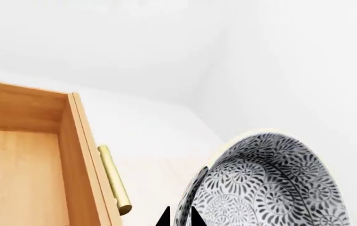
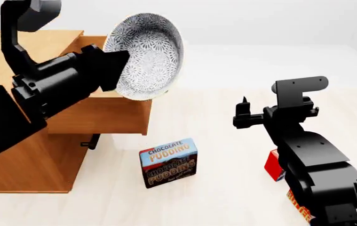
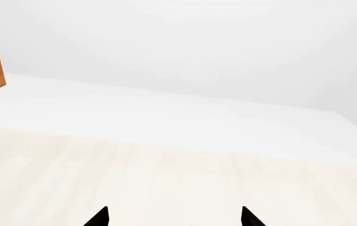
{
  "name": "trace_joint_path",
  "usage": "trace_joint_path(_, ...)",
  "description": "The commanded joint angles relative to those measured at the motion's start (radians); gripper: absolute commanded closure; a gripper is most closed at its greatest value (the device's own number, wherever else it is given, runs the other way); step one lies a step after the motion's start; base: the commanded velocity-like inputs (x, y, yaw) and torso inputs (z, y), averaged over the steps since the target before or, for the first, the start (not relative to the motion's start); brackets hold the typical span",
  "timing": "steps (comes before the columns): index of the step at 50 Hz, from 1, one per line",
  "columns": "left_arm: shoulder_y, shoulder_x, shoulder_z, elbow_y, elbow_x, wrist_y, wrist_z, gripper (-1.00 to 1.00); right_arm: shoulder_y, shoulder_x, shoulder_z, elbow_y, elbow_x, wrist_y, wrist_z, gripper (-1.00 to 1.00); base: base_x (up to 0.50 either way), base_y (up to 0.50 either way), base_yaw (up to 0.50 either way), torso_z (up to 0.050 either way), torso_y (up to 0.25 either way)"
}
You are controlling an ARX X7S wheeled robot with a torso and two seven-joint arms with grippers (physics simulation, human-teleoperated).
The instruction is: Put the bowl in the top drawer of the cabinet.
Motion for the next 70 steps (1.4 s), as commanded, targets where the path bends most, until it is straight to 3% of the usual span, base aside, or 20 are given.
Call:
trace_joint_path(1,-0.159,0.074,-0.023,-0.196,-0.057,-0.055,-0.096,1.0,-0.011,0.002,0.006,-0.001,0.006,-0.006,0.004,-1.0,0.0,0.0,0.0,0.0,0.0)
trace_joint_path(17,-0.281,0.273,0.063,-0.651,-0.054,-0.15,-0.122,1.0,-0.027,0.01,0.009,0.003,0.014,-0.015,-0.001,-1.0,0.0,0.0,0.0,0.0,0.0)
trace_joint_path(30,-0.32,0.497,0.171,-1.204,0.024,-0.21,0.053,1.0,-0.046,0.016,0.0,-0.029,0.028,-0.01,-0.012,-1.0,0.0,0.0,0.0,0.0,0.001)
trace_joint_path(43,-0.352,0.662,0.232,-1.59,0.063,-0.276,0.219,1.0,-0.052,0.016,-0.003,-0.018,0.028,-0.02,-0.009,-1.0,0.0,0.0,0.0,0.0,0.001)
trace_joint_path(56,-0.319,0.683,0.346,-1.608,-0.05,-0.243,0.193,1.0,-0.066,0.026,0.01,-0.02,0.036,-0.026,-0.008,-1.0,0.0,0.0,0.0,0.0,0.0)
trace_joint_path(70,-0.35,0.681,0.726,-1.609,-0.512,-0.203,0.206,1.0,-0.075,0.03,0.015,-0.012,0.04,-0.035,-0.006,-1.0,0.0,0.0,0.0,0.0,0.001)
